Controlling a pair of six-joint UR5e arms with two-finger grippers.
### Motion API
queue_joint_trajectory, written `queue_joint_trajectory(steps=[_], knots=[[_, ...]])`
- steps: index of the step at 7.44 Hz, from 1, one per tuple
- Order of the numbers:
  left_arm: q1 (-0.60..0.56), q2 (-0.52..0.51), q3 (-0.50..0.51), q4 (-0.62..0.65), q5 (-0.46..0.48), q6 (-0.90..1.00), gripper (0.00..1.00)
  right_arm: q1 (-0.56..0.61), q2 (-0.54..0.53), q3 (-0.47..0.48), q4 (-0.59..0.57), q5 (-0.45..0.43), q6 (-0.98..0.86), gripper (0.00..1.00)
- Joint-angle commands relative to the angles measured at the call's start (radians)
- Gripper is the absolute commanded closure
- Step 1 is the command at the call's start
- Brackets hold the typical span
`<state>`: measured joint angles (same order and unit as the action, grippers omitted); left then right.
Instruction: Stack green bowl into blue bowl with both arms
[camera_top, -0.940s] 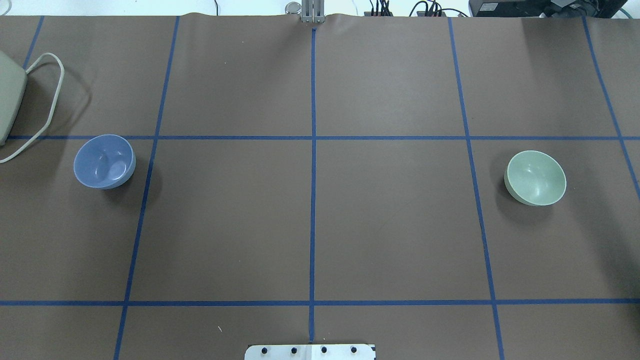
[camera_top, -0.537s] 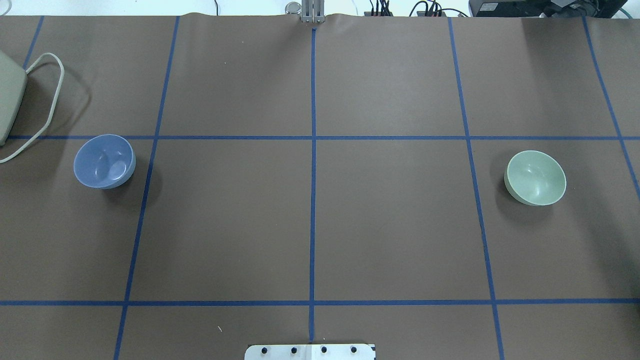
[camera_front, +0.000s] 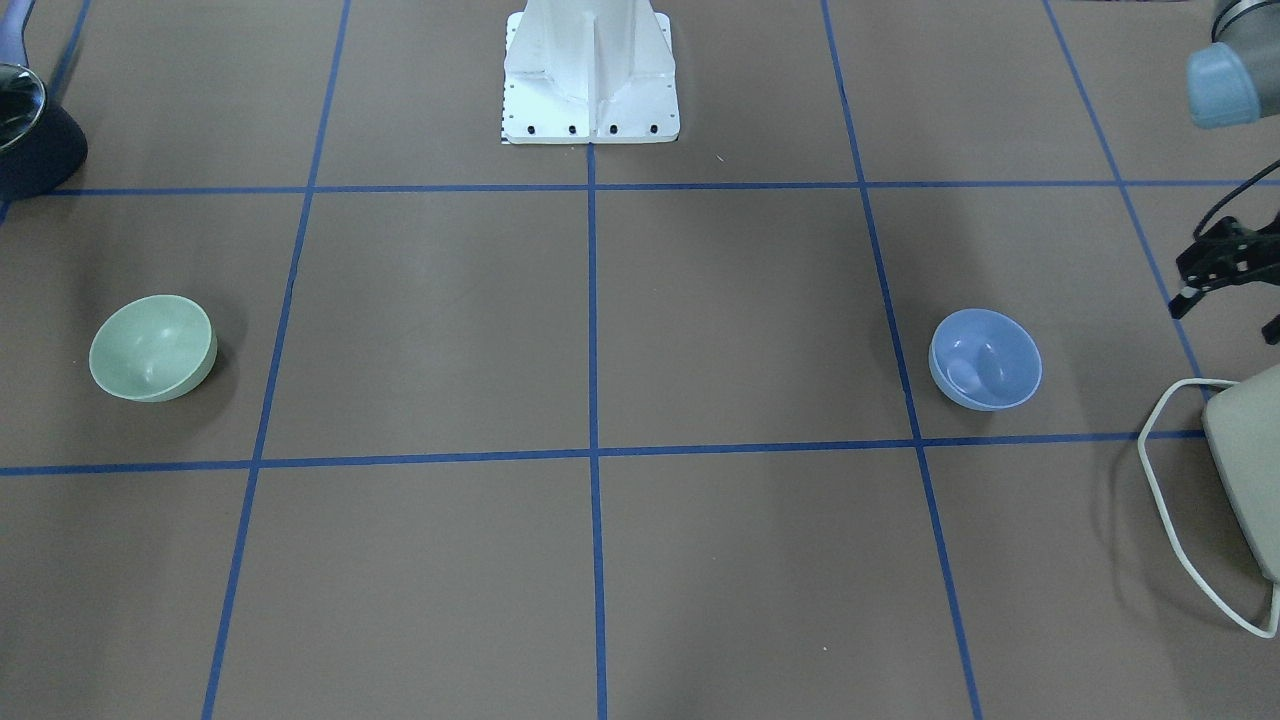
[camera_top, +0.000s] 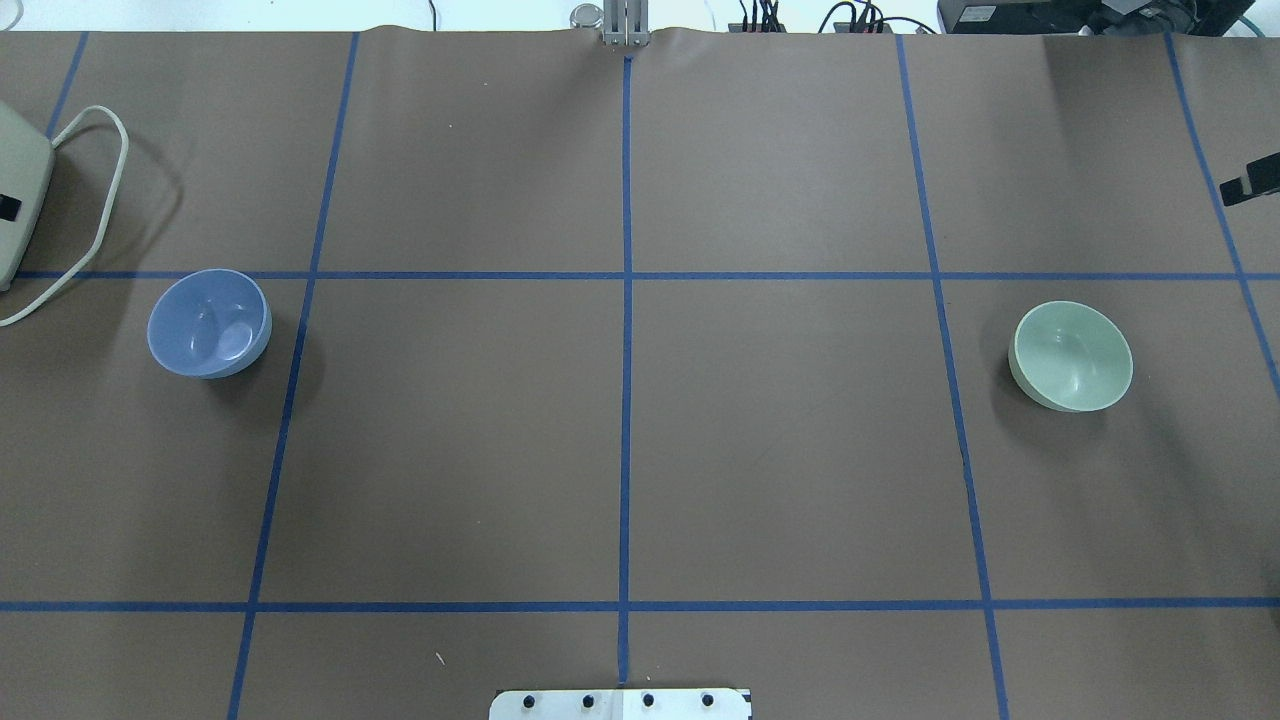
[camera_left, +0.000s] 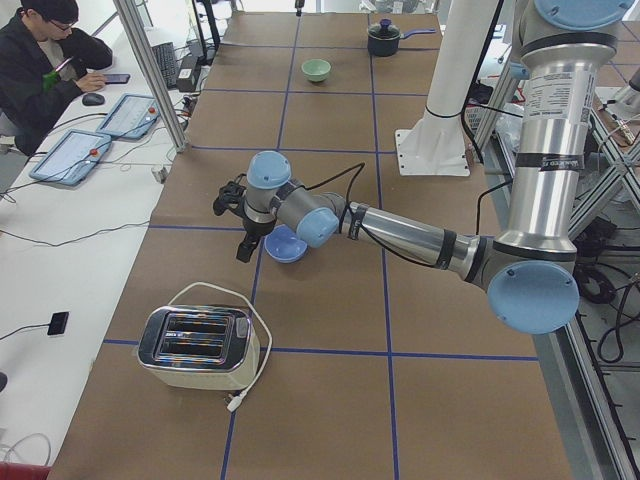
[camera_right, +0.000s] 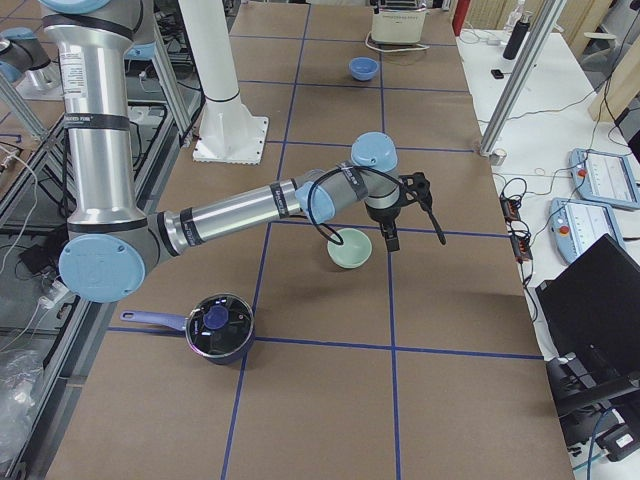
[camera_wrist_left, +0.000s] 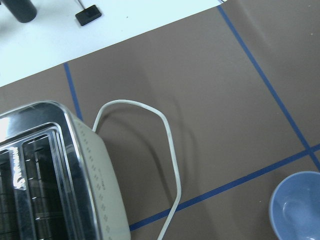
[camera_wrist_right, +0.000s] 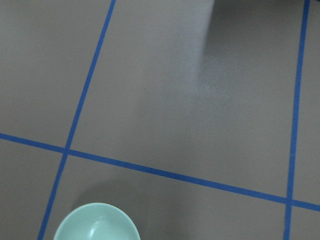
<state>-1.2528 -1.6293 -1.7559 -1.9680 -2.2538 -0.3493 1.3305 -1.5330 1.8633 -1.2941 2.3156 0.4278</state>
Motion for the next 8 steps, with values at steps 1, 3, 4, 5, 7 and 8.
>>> queue_joint_trajectory(steps=[1, 3, 4, 5, 7, 8], knots=[[0.148, -0.004, 0.073, -0.026, 0.091, -0.184, 0.02, -0.071, 0.001, 0.002, 0.024, -0.065, 0.065, 0.00], [0.209, -0.036, 0.146, -0.097, 0.111, -0.239, 0.03, -0.074, -0.006, 0.002, 0.029, -0.068, 0.062, 0.00], [0.234, -0.075, 0.185, -0.097, 0.111, -0.256, 0.06, -0.074, -0.009, 0.004, 0.029, -0.068, 0.062, 0.00], [0.242, -0.092, 0.208, -0.098, 0.112, -0.255, 0.24, -0.074, -0.013, 0.004, 0.029, -0.068, 0.062, 0.00], [0.251, -0.098, 0.211, -0.106, 0.112, -0.255, 0.55, -0.082, -0.012, 0.004, 0.029, -0.070, 0.062, 0.00], [0.251, -0.099, 0.210, -0.106, 0.112, -0.254, 0.63, -0.083, -0.012, 0.004, 0.029, -0.077, 0.063, 0.00]])
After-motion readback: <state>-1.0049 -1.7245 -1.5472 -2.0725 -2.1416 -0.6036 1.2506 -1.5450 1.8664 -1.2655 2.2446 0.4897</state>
